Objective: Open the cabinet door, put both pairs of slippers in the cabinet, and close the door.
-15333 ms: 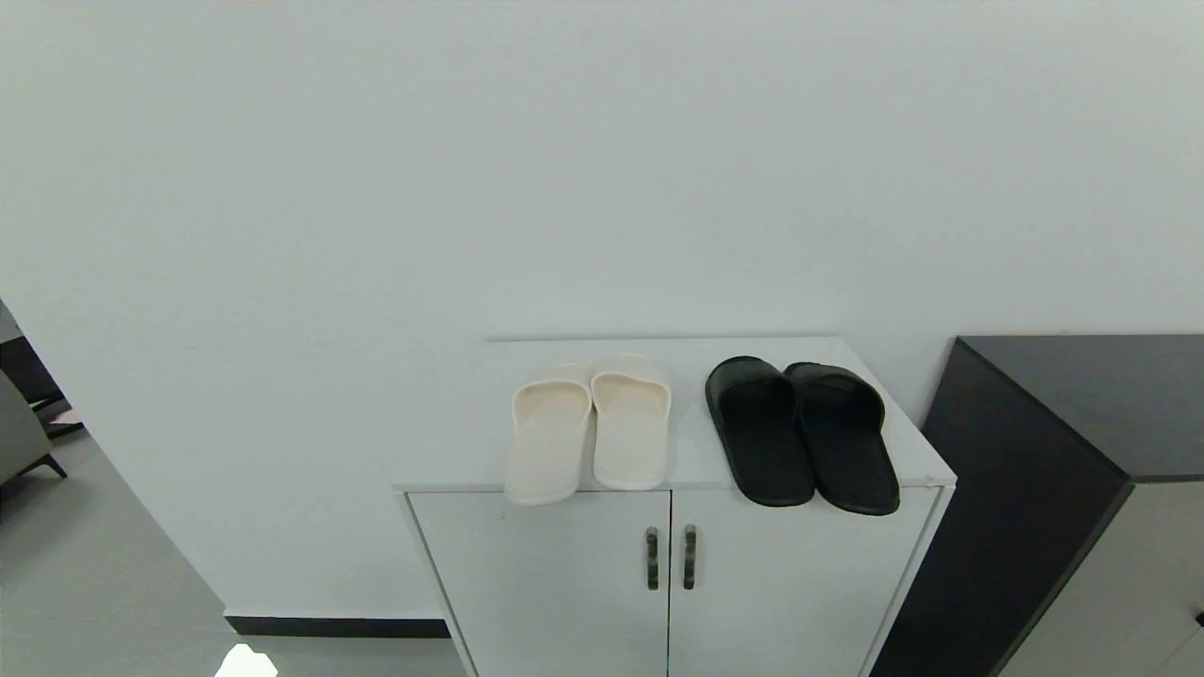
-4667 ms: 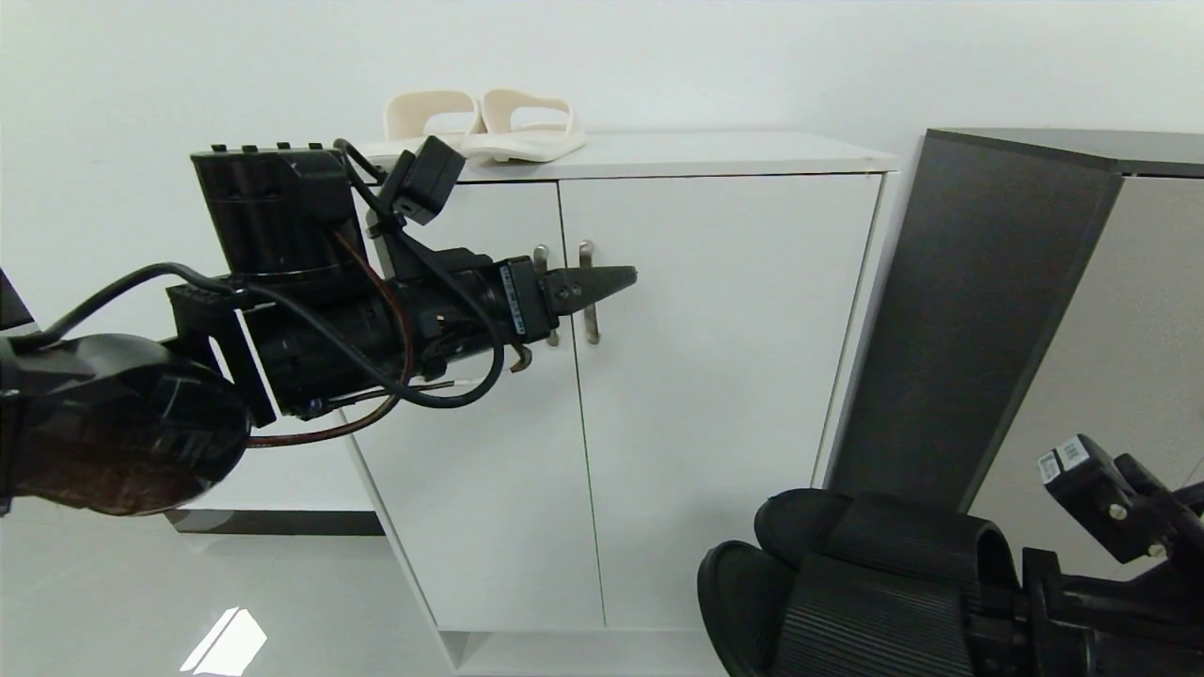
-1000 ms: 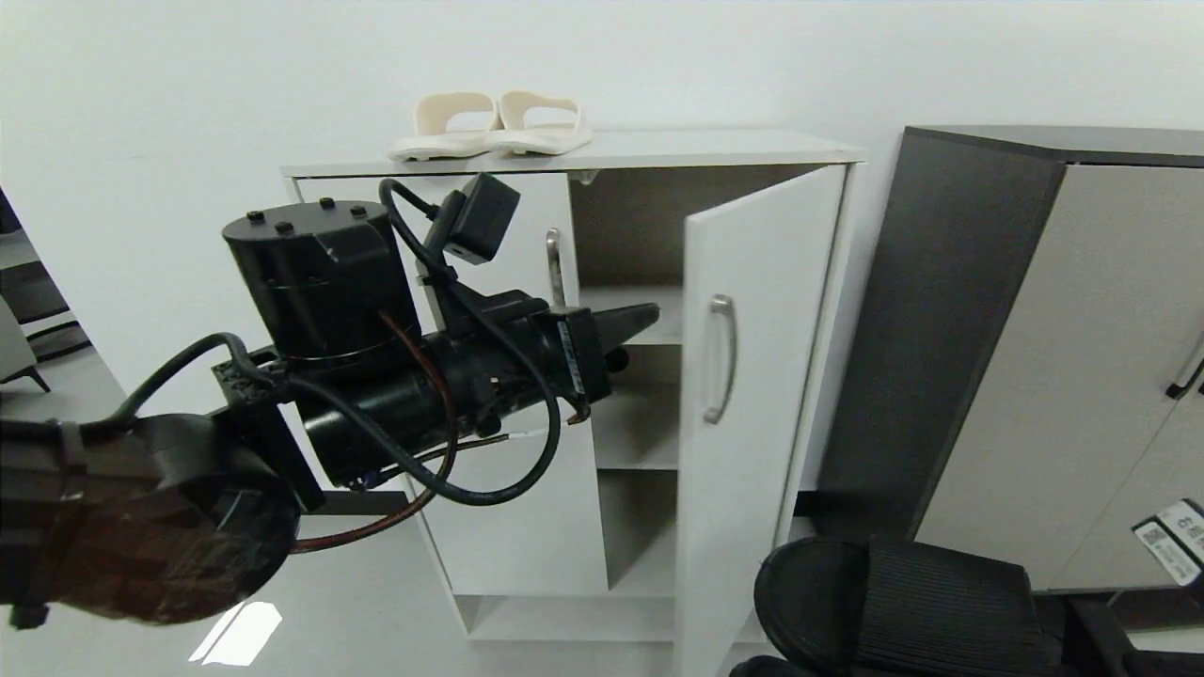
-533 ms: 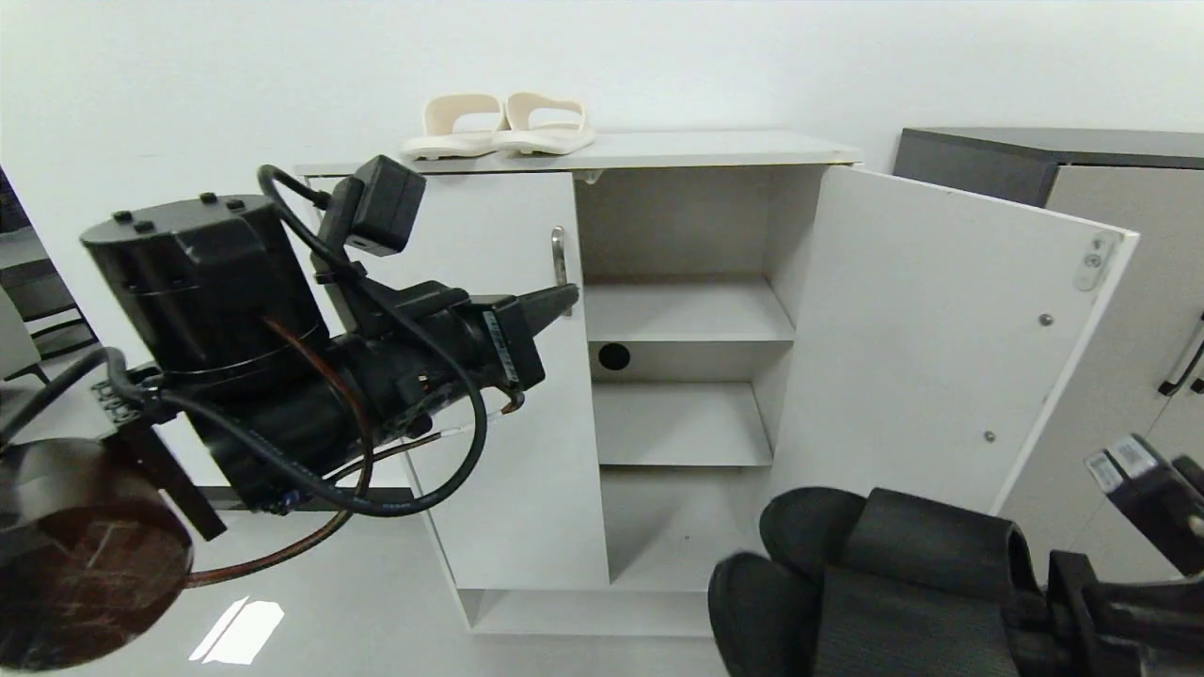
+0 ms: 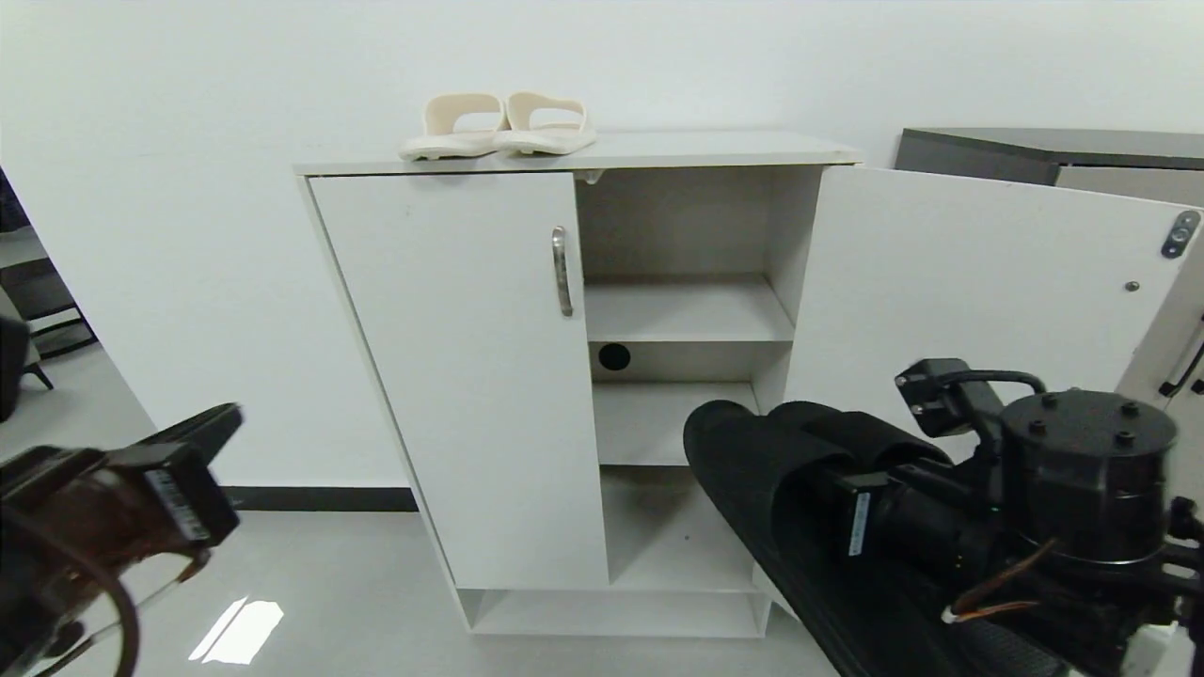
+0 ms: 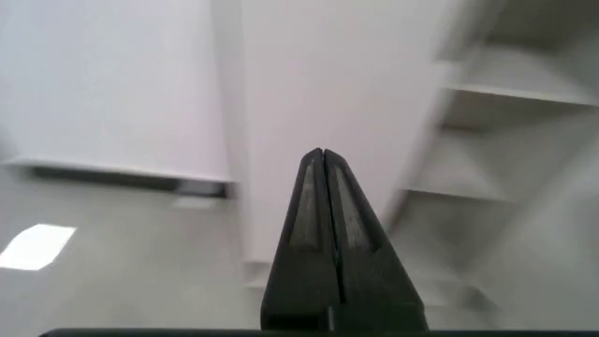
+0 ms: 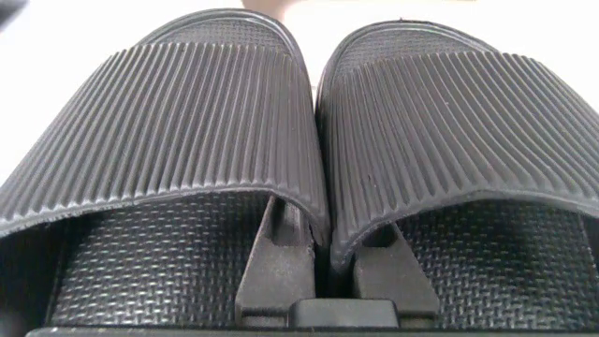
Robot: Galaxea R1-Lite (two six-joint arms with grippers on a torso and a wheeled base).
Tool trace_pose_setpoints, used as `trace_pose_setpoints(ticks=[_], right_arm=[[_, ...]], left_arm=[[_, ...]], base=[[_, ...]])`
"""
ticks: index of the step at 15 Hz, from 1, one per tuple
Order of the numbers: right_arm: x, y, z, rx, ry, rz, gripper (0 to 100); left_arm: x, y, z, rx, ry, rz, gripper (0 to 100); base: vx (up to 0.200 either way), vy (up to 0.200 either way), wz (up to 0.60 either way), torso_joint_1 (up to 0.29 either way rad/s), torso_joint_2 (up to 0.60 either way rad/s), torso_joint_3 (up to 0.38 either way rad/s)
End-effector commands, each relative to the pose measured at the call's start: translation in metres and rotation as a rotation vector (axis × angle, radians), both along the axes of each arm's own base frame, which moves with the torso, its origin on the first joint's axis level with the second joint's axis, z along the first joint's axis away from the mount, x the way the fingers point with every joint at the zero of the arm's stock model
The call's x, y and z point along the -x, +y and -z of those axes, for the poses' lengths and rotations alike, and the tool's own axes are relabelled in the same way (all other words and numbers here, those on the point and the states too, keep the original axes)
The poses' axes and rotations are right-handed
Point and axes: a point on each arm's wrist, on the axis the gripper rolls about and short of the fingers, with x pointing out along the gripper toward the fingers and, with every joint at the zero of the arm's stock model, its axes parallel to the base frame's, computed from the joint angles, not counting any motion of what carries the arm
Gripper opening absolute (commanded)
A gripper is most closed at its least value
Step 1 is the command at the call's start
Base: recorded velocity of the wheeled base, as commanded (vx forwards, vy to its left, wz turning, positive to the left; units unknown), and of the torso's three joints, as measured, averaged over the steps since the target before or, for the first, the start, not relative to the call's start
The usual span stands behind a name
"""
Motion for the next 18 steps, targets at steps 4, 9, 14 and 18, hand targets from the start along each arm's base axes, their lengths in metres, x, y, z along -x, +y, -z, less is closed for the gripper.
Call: trace_pose_setpoints(ticks=[4, 9, 14, 18], right_arm=[[-0.026, 0.014, 0.045, 0.083, 0.027, 0.076, 0], [-0.027, 0.015, 0.047, 0.091, 0.031, 0.086, 0], [-0.027, 0.014, 0.050, 0.101, 0.036, 0.091, 0], [-0.027, 0.014, 0.054, 0.111, 0.048, 0.091, 0]], left_arm=[[0.083, 0.051, 0.079, -0.064, -0.002, -0.411, 0], [0.123, 0.052, 0.122, -0.058, 0.020, -0.425, 0], [0.138, 0.047, 0.130, -0.148, -0.084, -0.169, 0], [0.137, 0.039, 0.136, -0.088, -0.074, 0.184, 0]], base=[[0.000, 0.000, 0.00, 0.000, 0.00, 0.000], [0.000, 0.000, 0.00, 0.000, 0.00, 0.000], [0.000, 0.000, 0.00, 0.000, 0.00, 0.000], [0.000, 0.000, 0.00, 0.000, 0.00, 0.000]])
